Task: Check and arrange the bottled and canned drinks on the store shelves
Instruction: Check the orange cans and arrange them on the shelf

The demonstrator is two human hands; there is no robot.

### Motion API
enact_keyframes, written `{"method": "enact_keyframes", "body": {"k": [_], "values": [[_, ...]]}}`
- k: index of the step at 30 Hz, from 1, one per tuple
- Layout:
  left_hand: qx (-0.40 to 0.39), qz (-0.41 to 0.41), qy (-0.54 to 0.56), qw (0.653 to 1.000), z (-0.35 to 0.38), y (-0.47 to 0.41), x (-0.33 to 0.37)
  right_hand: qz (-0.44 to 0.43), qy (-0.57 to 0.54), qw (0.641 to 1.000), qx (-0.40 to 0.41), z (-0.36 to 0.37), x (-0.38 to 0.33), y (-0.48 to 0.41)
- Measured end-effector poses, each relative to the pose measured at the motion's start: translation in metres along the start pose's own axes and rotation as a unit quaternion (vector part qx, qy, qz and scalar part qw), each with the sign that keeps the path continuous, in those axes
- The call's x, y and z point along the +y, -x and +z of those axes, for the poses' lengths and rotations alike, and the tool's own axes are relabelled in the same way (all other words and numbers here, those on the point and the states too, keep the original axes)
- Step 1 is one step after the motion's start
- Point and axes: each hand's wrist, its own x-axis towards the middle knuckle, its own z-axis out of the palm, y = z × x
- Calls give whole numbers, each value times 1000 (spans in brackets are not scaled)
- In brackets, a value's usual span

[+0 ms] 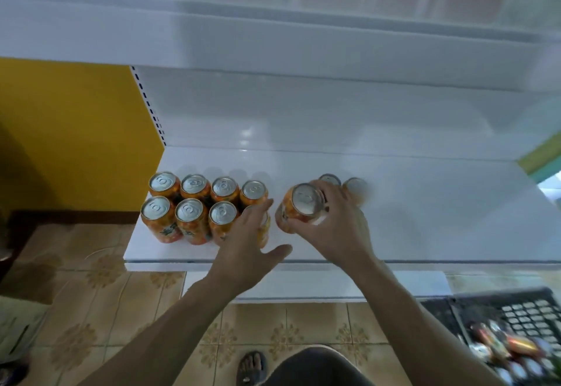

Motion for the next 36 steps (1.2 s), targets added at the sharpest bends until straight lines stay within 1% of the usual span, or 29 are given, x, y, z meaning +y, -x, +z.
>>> {"method": "enact_keyframes", "body": {"k": [4,7,10,12,14,15,16,17,18,19,21,23,24,25,26,28,31,36], "values": [[35,108,93,989,2,-9,15,-90,11,993,76,-31,-29,31],[51,154,195,967,0,-12,33,-184,25,972,141,-49,-49,47],[65,188,232,952,-3,-10,52,-235,40,955,178,-66,-59,55],[80,216,226,947,-5,-10,61,-258,51,947,186,-77,-62,57],[88,232,213,945,-7,-6,69,-247,35,952,180,-88,-60,58],[78,232,223,944,-8,-5,72,-206,-11,963,172,-92,-60,58],[60,223,244,942,-10,-2,74,-141,-99,973,153,-96,-61,57],[45,211,268,939,-12,0,76,-65,-220,965,126,-98,-61,55],[35,201,293,934,-14,3,78,1,-341,935,97,-98,-58,50],[33,193,316,928,-15,5,80,61,-443,892,69,-97,-52,45],[44,186,341,921,-18,7,83,181,-583,792,1,-89,-45,37],[51,210,327,920,-18,8,89,291,-671,678,-76,-76,-44,33],[51,219,315,922,-17,8,93,326,-707,619,-103,-71,-43,32],[50,220,305,925,-15,9,97,345,-732,575,-119,-67,-43,32],[48,219,302,927,-14,9,101,353,-746,551,-126,-66,-43,33],[52,222,299,927,-12,9,107,353,-752,540,-135,-66,-42,32],[66,223,302,925,-11,7,110,342,-761,524,-171,-66,-38,31],[72,197,318,925,-7,7,114,343,-758,522,-190,-66,-32,26]]}}
